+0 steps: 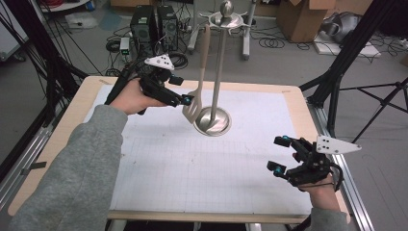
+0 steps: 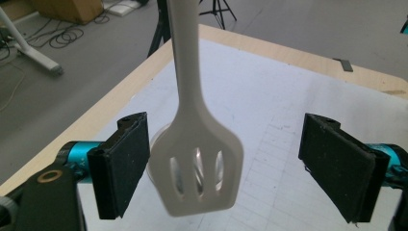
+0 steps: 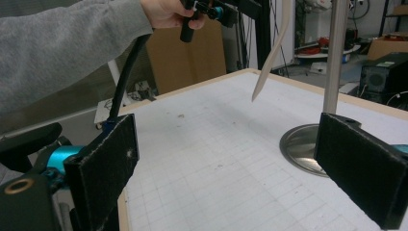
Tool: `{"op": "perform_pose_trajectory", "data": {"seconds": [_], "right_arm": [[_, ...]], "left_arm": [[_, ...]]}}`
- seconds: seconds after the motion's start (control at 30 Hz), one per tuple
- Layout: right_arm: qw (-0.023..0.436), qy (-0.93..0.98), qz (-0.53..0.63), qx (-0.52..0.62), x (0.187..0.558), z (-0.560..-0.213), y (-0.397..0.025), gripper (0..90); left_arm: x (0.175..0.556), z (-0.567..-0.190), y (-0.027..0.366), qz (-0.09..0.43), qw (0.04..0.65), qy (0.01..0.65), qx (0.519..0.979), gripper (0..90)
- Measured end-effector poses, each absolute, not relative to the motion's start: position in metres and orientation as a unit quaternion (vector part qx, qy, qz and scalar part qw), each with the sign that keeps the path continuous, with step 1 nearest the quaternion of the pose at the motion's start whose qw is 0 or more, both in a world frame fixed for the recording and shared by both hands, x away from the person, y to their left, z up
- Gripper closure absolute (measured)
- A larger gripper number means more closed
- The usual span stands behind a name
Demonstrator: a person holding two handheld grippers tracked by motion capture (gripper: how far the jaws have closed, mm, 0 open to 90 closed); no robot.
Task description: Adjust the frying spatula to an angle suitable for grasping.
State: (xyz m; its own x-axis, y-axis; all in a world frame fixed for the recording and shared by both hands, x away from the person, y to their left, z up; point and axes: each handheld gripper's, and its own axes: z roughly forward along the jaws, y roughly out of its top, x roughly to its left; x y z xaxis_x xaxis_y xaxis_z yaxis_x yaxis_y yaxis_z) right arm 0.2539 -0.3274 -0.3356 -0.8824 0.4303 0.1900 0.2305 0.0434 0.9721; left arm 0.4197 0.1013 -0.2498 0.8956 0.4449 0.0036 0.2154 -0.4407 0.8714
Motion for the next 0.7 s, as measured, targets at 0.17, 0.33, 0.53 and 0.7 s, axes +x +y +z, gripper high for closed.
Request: {"op": "perform_pose_trajectory", "data": {"seconds": [0.17, 0.33, 0.53, 0.7], "right_arm": [[0.077, 0.722, 0.649, 0.228, 0.254, -0.336, -0.325, 7.5], [0.078, 0.724, 0.647, 0.226, 0.254, -0.336, -0.323, 7.5], [0.073, 0.728, 0.643, 0.225, 0.255, -0.337, -0.32, 7.5], [0.074, 0.731, 0.641, 0.222, 0.254, -0.336, -0.317, 7.5]], "left_arm": [[0.413, -0.25, 0.107, 0.121, 0.499, 0.194, 0.836, 18.4], [0.404, -0.253, 0.112, 0.115, 0.509, 0.189, 0.832, 18.6], [0.391, -0.262, 0.118, 0.114, 0.513, 0.181, 0.831, 18.6], [0.38, -0.272, 0.127, 0.116, 0.519, 0.186, 0.826, 19.1]]}}
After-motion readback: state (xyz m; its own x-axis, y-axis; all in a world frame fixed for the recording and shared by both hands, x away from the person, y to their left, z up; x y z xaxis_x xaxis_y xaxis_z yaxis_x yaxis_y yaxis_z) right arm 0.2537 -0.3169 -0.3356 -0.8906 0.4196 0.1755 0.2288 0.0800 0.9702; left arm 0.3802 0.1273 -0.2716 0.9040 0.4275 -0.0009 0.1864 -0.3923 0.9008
